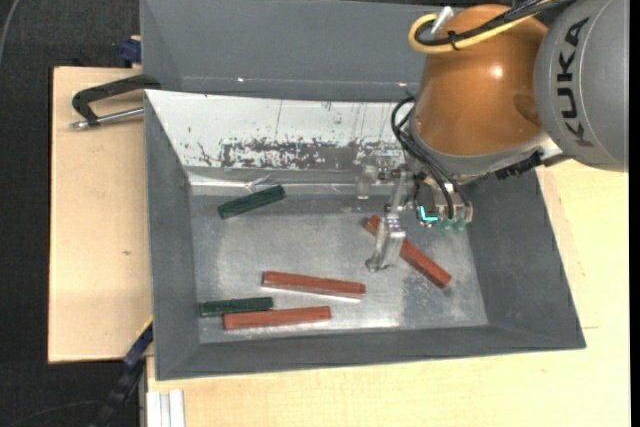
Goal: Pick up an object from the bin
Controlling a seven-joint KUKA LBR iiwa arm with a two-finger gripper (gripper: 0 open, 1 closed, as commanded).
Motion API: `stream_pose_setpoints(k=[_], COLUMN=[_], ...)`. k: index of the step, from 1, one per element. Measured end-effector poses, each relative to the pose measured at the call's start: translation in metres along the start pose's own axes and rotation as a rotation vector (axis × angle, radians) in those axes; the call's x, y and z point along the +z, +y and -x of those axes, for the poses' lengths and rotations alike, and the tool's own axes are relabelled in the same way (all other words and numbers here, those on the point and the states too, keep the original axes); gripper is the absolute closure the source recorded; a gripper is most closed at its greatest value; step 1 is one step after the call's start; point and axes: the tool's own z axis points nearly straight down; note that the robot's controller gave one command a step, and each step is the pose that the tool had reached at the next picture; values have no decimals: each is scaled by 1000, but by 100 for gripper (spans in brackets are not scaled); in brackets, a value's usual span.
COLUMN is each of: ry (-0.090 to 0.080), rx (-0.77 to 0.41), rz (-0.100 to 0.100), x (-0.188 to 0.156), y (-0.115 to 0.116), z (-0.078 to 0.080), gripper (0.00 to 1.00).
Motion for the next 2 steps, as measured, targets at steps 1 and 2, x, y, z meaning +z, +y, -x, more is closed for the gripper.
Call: stream_pose_setpoints(k=[1, 2], ry=[4, -3], rx=[-416, -382], rz=[1, 0], x=[139, 153], y=[44, 52], z=[-8, 9], gripper=[0, 0])
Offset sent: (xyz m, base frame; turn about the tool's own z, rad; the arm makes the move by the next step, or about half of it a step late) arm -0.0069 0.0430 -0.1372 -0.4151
